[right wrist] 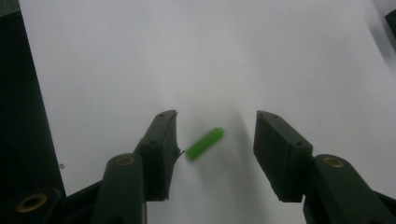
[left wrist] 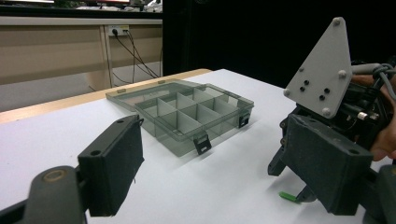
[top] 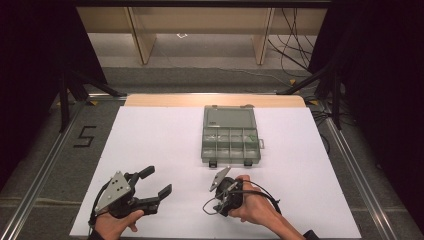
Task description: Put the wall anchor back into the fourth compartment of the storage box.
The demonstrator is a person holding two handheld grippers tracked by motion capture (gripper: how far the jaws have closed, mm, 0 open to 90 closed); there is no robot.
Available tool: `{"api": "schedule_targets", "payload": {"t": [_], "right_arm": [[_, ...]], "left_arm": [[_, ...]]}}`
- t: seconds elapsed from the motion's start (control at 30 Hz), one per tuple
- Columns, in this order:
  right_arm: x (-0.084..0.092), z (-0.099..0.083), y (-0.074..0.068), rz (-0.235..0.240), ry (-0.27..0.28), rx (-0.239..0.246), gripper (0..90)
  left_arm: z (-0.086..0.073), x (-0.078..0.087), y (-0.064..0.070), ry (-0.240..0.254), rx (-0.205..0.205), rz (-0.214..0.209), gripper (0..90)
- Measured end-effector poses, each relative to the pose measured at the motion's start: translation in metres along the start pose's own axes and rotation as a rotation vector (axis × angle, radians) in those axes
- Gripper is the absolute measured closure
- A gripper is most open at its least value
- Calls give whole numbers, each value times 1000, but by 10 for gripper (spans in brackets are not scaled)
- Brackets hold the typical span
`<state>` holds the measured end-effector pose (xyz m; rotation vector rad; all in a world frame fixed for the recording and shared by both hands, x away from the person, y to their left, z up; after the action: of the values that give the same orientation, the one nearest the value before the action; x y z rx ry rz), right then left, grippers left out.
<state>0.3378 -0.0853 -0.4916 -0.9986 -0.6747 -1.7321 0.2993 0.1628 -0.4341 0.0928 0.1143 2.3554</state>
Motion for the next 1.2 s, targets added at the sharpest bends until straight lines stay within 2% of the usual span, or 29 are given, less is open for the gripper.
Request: {"api": "schedule_targets", "payload": {"t": [0.37,0.6,0.77,1.03,1.2], "right_arm": [[-8,-3,-3,14,-47,31,653],[-8,-2,-6,21,-67,70,763],[-9,-1,-6,40,-67,79,833],[-9,1,-8,34,-79,95,842],[0,6,0,15,-49,110,843]], "left_arm": [[1,0,0,5,3,2,194],[0,0,0,0,-1,1,194],[0,0,0,0,-1,0,195],[0,0,0,-2,0,2,194],[0,0,0,1,-1,1,195]]}}
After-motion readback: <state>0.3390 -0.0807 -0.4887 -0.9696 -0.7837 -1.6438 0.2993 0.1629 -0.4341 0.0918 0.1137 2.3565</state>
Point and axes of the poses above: each handheld gripper's, and its own axes: x roughly backward along the jaws, z roughly out of its top, y roughly to its right, the point moved 4 cm from there along -x, roughly forward along the jaws, and after that the axes turned 7 degrees about y, right-handed, at the moved point
